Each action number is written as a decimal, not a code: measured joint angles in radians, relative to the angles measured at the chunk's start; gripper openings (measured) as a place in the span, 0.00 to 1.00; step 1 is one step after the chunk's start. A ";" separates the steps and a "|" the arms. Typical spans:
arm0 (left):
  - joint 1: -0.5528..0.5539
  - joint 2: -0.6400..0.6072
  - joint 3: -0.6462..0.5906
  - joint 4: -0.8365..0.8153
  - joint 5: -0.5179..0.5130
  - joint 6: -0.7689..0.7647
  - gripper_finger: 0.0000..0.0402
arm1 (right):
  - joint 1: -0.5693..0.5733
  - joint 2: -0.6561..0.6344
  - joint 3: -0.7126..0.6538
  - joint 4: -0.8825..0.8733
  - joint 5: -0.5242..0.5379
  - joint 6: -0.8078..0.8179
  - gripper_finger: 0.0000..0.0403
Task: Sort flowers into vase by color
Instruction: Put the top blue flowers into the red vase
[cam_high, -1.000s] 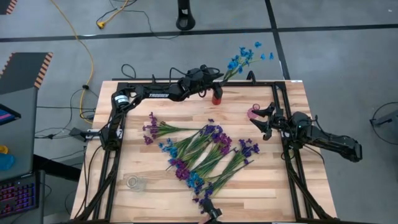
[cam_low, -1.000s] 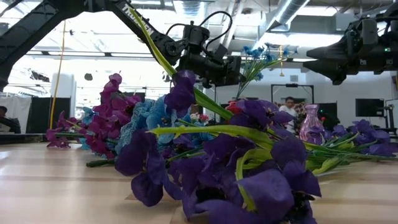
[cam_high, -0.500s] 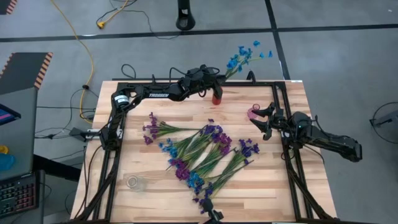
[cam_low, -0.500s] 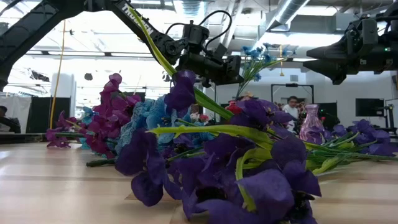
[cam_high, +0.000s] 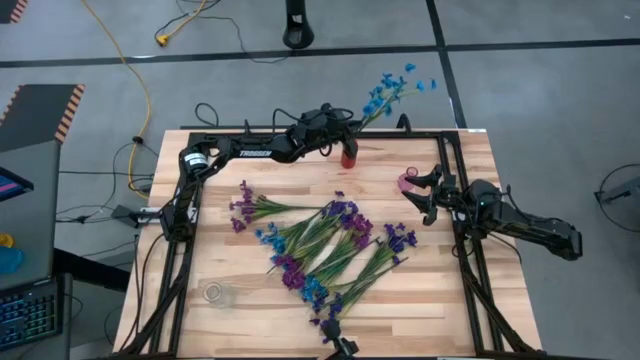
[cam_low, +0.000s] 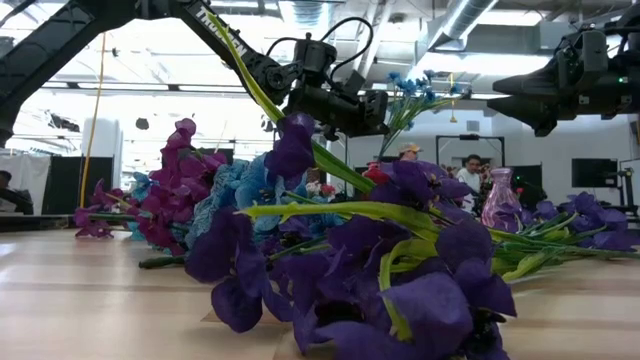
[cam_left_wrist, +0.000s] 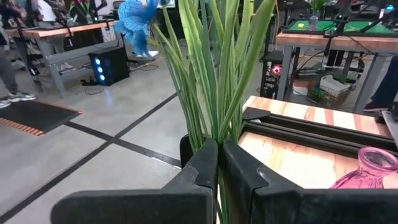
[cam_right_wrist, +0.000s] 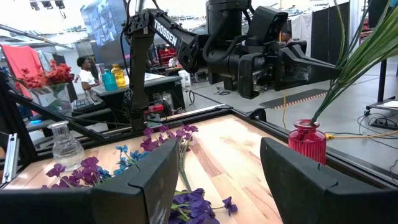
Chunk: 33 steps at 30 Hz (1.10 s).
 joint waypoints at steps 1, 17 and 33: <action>0.000 0.000 0.000 0.001 0.000 0.000 0.00 | 0.000 0.000 0.000 0.000 0.000 0.000 0.63; -0.029 -0.002 -0.001 0.019 -0.082 -0.039 0.00 | 0.000 0.000 0.000 0.000 -0.001 0.000 0.63; -0.068 -0.013 -0.113 0.177 -0.162 -0.080 0.00 | 0.000 0.000 0.000 -0.026 -0.001 0.001 0.63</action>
